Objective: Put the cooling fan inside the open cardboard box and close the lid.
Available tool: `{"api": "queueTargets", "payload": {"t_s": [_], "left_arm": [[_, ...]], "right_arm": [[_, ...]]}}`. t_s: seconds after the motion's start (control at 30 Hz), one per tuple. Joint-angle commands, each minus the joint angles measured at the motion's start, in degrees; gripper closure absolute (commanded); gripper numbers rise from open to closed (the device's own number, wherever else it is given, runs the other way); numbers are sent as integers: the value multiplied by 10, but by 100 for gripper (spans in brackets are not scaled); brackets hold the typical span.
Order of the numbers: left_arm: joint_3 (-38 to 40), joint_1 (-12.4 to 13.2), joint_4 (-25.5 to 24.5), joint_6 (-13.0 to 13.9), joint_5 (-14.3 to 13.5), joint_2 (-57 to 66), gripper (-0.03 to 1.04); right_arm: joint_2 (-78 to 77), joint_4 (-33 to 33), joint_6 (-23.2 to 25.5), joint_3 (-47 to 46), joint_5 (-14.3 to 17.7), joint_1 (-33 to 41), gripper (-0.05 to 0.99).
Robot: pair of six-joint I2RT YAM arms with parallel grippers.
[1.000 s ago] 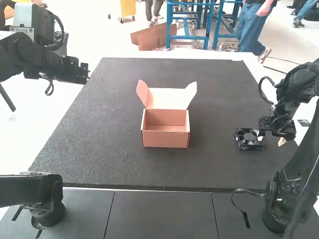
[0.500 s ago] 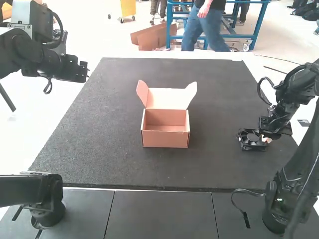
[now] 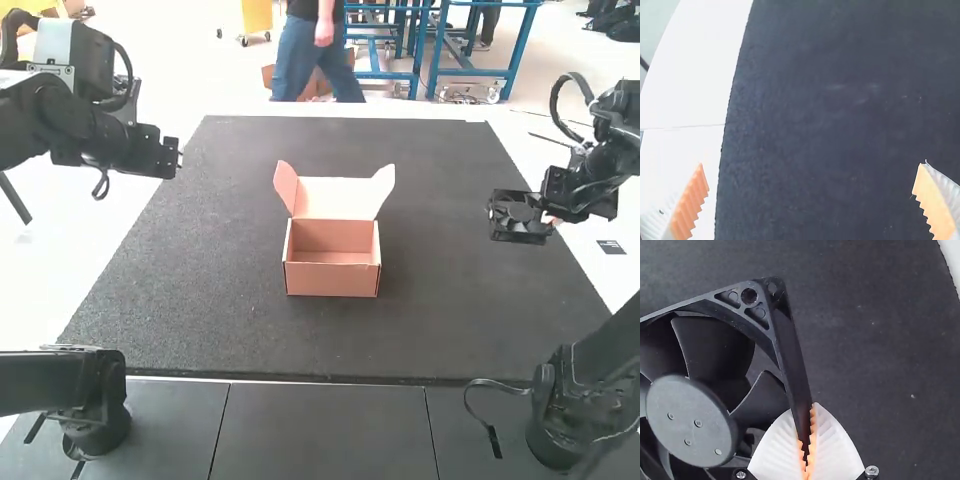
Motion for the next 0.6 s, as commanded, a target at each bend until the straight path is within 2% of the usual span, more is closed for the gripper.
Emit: {"api": "queueTargets", "payload": {"t_s": [0.0, 0.13, 0.23, 0.4, 0.57], "left_arm": [[-13, 2, 10, -5, 4, -7, 4], [-28, 1, 22, -5, 4, -8, 4], [-40, 0, 27, -6, 4, -7, 4], [-49, 0, 29, -7, 4, -8, 4], [-54, 0, 32, -10, 4, -8, 4]], "right_arm": [[-54, -40, 29, 17, -56, 5, 95], [-102, -99, 63, 38, -100, 25, 95], [-113, -138, 96, 70, -113, 65, 95], [-117, -171, 160, 125, -117, 157, 95], [-119, -175, 227, 144, -111, 258, 95]]}}
